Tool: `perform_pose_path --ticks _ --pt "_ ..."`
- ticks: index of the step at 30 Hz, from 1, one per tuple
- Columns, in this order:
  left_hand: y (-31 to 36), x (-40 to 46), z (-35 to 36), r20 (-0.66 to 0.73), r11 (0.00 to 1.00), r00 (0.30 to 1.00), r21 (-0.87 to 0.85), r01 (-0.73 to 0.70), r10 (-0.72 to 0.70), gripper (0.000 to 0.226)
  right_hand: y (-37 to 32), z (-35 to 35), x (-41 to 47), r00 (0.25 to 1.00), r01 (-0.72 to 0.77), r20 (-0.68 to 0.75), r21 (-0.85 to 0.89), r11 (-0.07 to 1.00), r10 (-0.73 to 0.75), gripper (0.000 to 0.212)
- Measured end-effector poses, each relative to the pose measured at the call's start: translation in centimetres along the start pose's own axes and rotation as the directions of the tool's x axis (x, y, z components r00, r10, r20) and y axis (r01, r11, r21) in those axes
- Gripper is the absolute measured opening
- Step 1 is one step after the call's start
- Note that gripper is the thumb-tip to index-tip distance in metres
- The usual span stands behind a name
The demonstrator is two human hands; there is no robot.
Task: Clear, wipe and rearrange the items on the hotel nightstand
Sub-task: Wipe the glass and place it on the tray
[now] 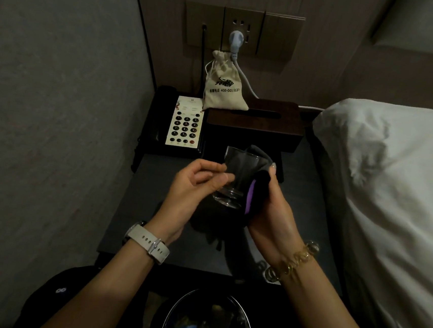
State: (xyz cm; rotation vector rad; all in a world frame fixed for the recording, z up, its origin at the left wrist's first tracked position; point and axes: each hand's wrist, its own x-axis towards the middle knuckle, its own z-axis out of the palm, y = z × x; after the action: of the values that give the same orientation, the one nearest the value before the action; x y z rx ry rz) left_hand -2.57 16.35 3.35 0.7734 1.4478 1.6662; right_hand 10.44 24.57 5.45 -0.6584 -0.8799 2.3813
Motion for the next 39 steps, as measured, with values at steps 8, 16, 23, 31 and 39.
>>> perform_pose_path --ticks 8,16,23,31,39 --pt "0.0 0.0 0.3 -0.015 0.982 0.998 0.18 -0.057 0.061 0.044 0.0 -0.1 -0.1 0.999 -0.036 -0.031 -0.015 0.999 0.036 0.061" --pt "0.1 -0.1 0.1 0.028 0.995 1.0 0.105 0.001 -0.004 0.049 -0.4 -0.2 -0.2 0.999 -0.047 -0.022 0.002 0.999 0.047 0.063" --pt "0.3 -0.2 0.6 0.062 0.987 0.998 0.159 -0.033 0.023 0.035 -0.6 -0.3 -0.3 1.0 -0.017 -0.01 -0.018 1.0 0.017 0.06" --pt "-0.3 0.1 1.1 0.033 0.956 0.995 0.278 -0.097 0.091 0.047 -0.7 -0.4 0.0 0.998 0.022 -0.063 -0.094 0.995 -0.028 0.056" --pt "-0.2 0.1 0.8 0.081 0.994 0.997 0.107 -0.025 0.017 0.042 -1.3 -0.4 -0.2 1.0 0.018 -0.005 -0.057 0.998 -0.019 0.06"
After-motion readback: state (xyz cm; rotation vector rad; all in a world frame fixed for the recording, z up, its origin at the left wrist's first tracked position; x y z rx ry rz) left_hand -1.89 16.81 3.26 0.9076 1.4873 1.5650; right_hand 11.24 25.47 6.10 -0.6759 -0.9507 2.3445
